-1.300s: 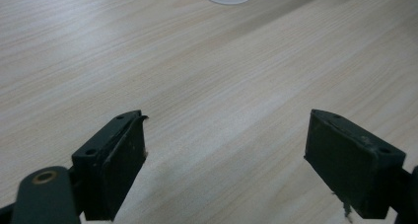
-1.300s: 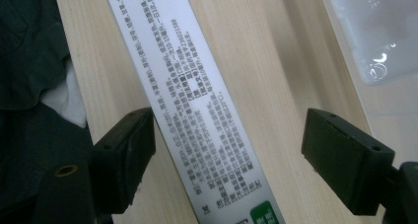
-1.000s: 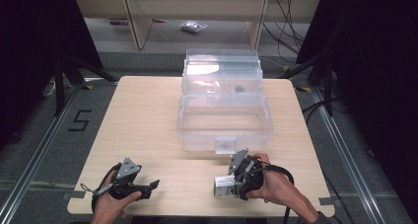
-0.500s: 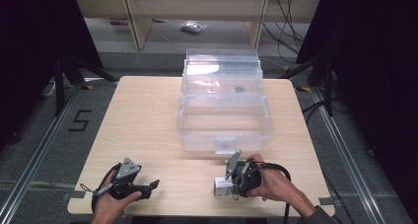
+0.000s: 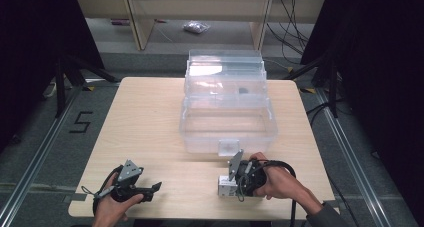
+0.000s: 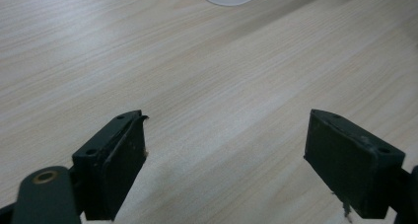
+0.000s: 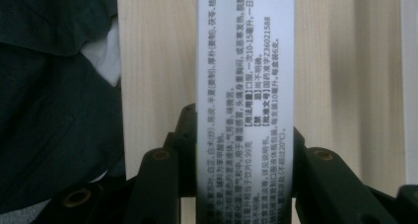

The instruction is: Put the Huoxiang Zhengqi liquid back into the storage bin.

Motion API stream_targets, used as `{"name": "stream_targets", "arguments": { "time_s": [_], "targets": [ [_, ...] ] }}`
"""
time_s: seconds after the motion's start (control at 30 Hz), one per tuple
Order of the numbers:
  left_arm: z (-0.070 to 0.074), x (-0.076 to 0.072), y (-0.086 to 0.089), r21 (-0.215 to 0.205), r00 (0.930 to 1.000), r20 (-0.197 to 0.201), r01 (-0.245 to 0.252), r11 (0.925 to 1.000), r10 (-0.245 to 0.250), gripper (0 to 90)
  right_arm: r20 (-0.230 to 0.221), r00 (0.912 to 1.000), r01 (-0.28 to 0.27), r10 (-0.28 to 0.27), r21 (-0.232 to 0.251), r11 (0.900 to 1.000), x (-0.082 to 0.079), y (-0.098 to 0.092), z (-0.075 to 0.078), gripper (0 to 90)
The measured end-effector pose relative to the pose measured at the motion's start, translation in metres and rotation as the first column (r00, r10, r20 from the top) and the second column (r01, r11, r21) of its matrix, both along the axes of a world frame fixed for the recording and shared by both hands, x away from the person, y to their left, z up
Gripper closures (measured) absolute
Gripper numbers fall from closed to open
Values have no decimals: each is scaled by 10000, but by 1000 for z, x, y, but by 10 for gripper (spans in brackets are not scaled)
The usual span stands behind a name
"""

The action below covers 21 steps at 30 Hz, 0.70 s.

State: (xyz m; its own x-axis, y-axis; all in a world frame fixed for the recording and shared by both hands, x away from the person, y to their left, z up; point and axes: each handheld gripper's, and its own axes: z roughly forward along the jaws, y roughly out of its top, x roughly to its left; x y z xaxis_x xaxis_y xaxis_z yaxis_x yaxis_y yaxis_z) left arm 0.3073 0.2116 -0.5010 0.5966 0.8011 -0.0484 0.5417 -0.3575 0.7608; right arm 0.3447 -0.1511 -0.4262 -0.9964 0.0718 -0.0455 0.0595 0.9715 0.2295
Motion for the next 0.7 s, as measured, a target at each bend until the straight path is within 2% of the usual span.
{"name": "stream_targets", "arguments": {
  "time_s": [0.07, 0.13, 0.17, 0.3, 0.33, 0.4, 0.47, 0.5, 0.53, 0.57, 0.63, 0.67, 0.7],
  "targets": [
    [-1, 0, -1, -132, 9999, 34, -149, 9998, 149, 152, -57, 10000, -48, 49, 97, 9999, 1, 0, 4, 650],
    [0, 0, 0, -15, 10000, 1, 10, 10000, -10, 152, 3, 9999, -103, 103, 135, 9999, 2, 0, 6, 650],
    [0, 0, 0, 39, 10000, -35, 2, 10000, -2, 152, -4, 10000, -14, 14, 83, 10000, 1, 0, 14, 650],
    [0, 0, 0, -13, 10000, -19, -18, 10000, 18, 152, 117, 9998, -174, 171, 227, 9996, 4, 0, 20, 650],
    [0, 0, 0, -41, 10000, 12, -64, 10000, 65, 152, 131, 9999, -12, 10, 152, 9999, 4, 0, 24, 651],
    [-1, 0, 0, -25, 10000, 53, -1, 10000, 1, 153, 226, 9995, -230, 224, 290, 9993, 8, 0, 31, 651],
    [-1, 0, 0, -32, 10000, 37, -19, 10000, 19, 153, 223, 9997, 14, -19, 203, 9998, 9, 0, 37, 651],
    [-1, 0, 0, -20, 10000, 29, -24, 10000, 24, 153, 266, 9996, -60, 54, 221, 9997, 10, 0, 39, 651],
    [-1, 0, 0, -30, 10000, 37, -22, 10000, 22, 153, 408, 9986, -363, 348, 364, 9987, 13, 0, 42, 651],
    [-1, 0, 0, -37, 10000, 26, -29, 10000, 29, 153, 305, 9995, -117, 110, 233, 9997, 12, 0, 45, 651],
    [-1, 0, 0, -23, 10000, 2, -42, 10000, 42, 153, 339, 9994, -120, 110, 291, 9995, 14, 0, 51, 652],
    [-1, 0, 0, -25, 10000, 9, -40, 10000, 40, 153, 310, 9993, 210, -217, 245, 9995, 12, 0, 56, 652],
    [-1, 0, 0, -25, 10000, 9, -40, 10000, 40, 153, 279, 9995, 169, -177, 293, 9994, 13, -1, 59, 652]
  ]
}}
